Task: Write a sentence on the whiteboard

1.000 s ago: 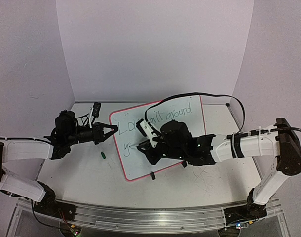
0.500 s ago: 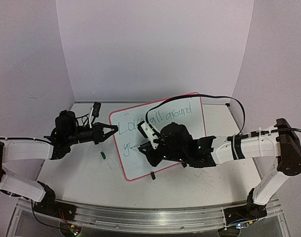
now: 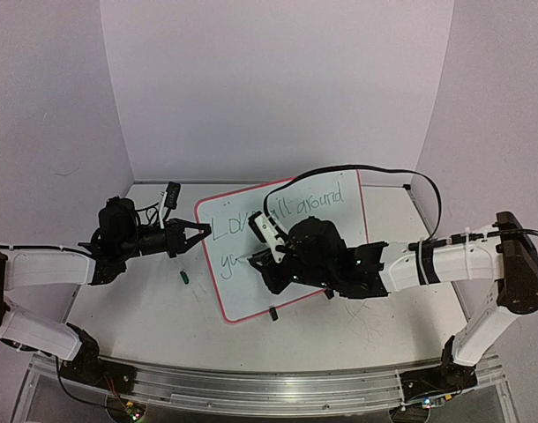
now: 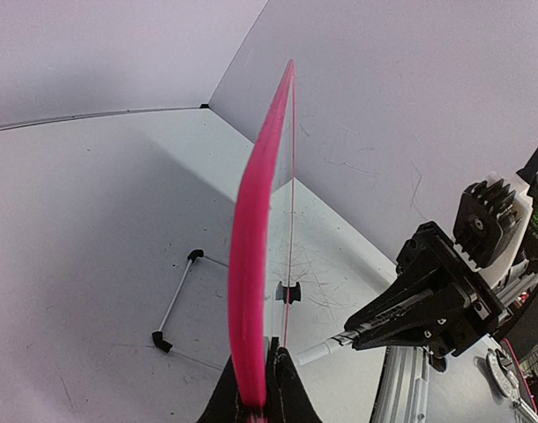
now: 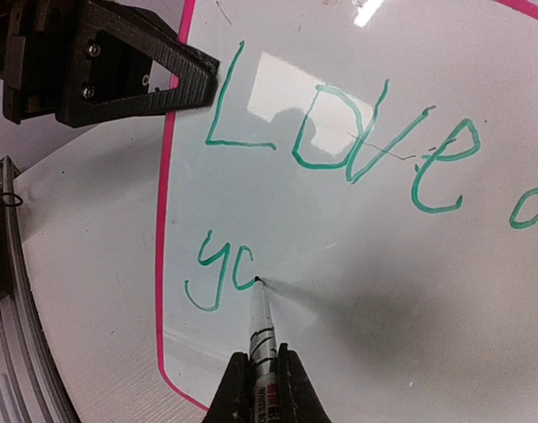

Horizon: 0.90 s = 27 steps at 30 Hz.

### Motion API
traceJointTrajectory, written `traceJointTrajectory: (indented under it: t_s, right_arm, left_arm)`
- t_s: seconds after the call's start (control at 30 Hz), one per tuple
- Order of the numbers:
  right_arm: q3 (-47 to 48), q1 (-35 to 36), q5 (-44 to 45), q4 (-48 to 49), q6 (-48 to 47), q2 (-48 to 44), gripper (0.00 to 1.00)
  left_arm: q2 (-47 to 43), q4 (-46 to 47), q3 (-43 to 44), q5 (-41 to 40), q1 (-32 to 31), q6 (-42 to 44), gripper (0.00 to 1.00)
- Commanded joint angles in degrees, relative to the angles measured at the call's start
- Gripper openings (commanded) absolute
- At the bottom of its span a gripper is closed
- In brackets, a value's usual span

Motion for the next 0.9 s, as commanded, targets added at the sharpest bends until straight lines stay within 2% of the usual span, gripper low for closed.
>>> traceJointTrajectory:
  t_s: [0.0, 0.87]
  right_arm:
    - [0.8, -0.65, 3.28, 2.54, 0.46, -0.93, 0.0]
    - [0.88, -0.85, 2.26, 4.28, 1.22, -0.77, 0.0]
  left_arm:
    - [0.29, -6.39, -0.02, -3.02, 0.01, 5.6, 0.0]
    - [-0.29, -6.54, -0.26, -3.15, 0.01, 5.65, 0.0]
